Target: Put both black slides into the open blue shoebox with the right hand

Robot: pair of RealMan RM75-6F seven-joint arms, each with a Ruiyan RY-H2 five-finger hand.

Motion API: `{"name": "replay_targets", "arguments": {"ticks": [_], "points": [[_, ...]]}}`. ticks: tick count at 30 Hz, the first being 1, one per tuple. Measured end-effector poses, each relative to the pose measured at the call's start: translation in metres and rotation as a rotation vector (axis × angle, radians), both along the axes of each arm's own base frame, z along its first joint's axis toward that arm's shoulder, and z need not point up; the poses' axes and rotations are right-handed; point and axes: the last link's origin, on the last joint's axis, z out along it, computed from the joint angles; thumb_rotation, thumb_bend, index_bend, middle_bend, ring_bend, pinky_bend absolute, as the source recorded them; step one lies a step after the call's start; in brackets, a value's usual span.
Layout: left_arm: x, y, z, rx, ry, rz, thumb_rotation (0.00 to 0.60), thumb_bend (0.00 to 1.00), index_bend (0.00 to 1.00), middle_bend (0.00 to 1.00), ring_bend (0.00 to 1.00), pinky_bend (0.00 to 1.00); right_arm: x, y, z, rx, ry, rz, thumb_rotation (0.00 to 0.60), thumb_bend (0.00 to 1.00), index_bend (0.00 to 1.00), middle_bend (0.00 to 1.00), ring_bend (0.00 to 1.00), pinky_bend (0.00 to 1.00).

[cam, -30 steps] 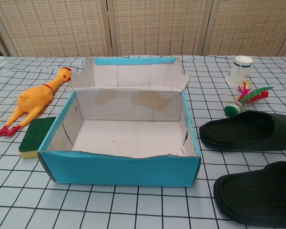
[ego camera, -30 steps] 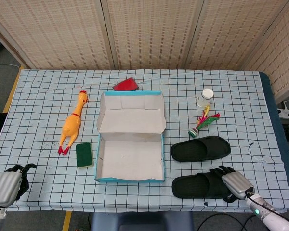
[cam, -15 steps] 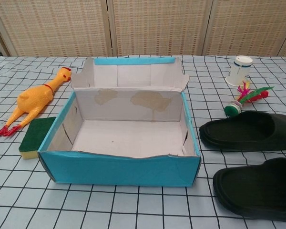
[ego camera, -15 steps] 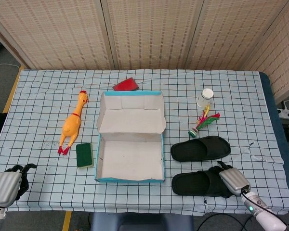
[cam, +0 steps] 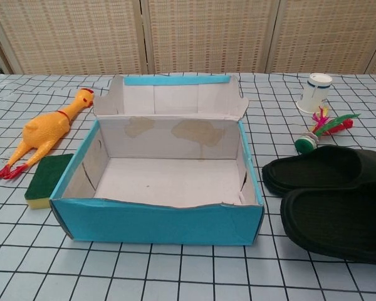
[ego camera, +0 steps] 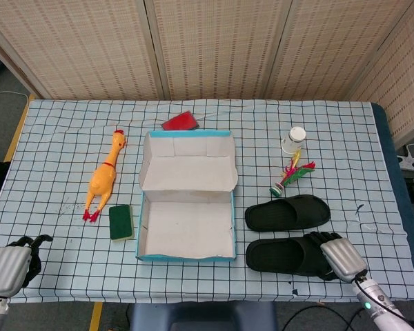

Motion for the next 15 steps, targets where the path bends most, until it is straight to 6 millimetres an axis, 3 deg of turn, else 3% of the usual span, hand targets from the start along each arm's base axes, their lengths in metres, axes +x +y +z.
{"name": "replay_targets", "arguments": {"ticks": [8, 15], "points": [[0.001, 0.0, -0.001, -0.005, 0.001, 0.0, 0.6, 0.48, 0.33, 0.32, 0.37, 0.55, 0.024, 0.007, 0.027, -0.044, -0.124, 0.072, 0.6, 0.08, 0.49, 0.44, 0.24, 0.4], [0.0, 0.0, -0.001, -0.006, -0.001, 0.004, 0.6, 0.48, 0.33, 0.32, 0.37, 0.55, 0.077, -0.004, 0.04, -0.058, -0.179, 0.187, 0.6, 0.08, 0.49, 0.44, 0.24, 0.4]]}}
